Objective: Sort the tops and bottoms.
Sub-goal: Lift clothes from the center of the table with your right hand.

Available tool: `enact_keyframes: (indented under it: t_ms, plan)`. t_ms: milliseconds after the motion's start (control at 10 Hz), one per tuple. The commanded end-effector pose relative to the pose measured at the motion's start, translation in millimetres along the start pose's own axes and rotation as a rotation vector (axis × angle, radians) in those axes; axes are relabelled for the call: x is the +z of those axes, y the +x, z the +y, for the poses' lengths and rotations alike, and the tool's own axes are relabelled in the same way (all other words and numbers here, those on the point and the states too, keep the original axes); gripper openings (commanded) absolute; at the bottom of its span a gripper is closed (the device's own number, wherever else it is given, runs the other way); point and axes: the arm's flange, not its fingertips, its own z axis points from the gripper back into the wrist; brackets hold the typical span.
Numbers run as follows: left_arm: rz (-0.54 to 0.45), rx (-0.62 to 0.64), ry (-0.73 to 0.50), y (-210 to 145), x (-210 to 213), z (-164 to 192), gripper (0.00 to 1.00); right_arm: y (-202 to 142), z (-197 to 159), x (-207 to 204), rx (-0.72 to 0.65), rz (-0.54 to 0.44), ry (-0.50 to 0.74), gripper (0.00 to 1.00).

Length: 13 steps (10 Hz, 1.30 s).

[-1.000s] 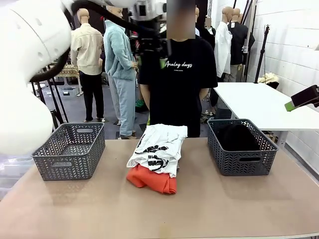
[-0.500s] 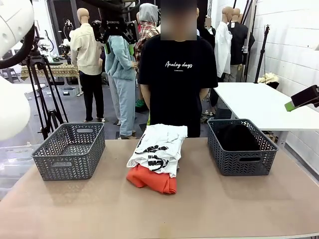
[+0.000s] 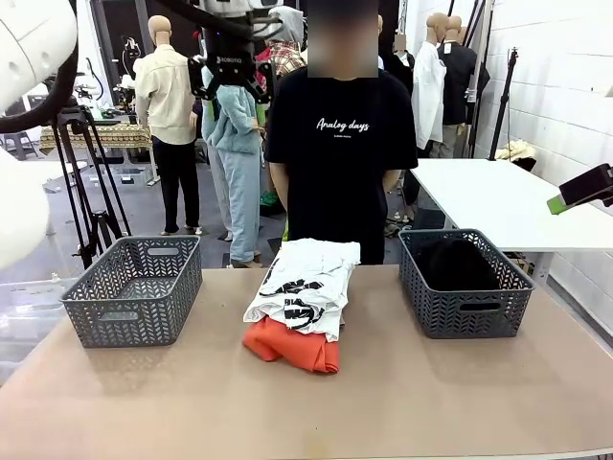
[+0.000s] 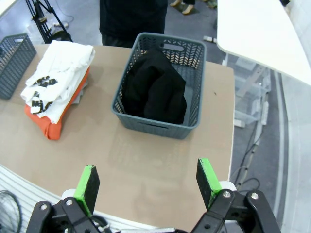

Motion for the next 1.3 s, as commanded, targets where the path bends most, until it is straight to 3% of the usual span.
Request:
enact_keyframes:
  t_ms: [0,300,400,500,600,800,1000,1200]
  plan:
    - [0.018,0.026,-0.012,2.2,5.7,13.4,0.91,-0.4,0.4,-1.5,0.002,0.007,0.000,1.00]
    - [0.003,0.002,0.002,-1.0,-1.5,1.1,0.91,-0.4,0.4,-1.5,0.002,0.007,0.000,1.00]
    - [0.095,0.003,0.075,-16.7,-25.7,23.1,0.91,-0.4,0.4,-1.5,0.002,0.007,0.000,1.00]
    - [0.226,0.081,0.075,-47.0,-53.7,63.2,0.91,-0.4,0.4,-1.5,0.002,0.007,0.000,1.00]
    - [0.187,0.094,0.013,-75.4,-69.6,93.1,0.91,-0.4,0.4,-1.5,0.002,0.007,0.000,1.00]
    - [0.181,0.112,0.041,-122.7,-91.5,130.4,0.91,-0.4,0.4,-1.5,0.002,0.007,0.000,1.00]
    - [0.102,0.198,-0.114,-156.7,-119.0,133.9,0.91,-0.4,0.4,-1.5,0.002,0.007,0.000,1.00]
    - [0.043,0.218,-0.113,-194.0,-152.1,126.3,0.91,-0.4,0.4,-1.5,0.002,0.007,0.000,1.00]
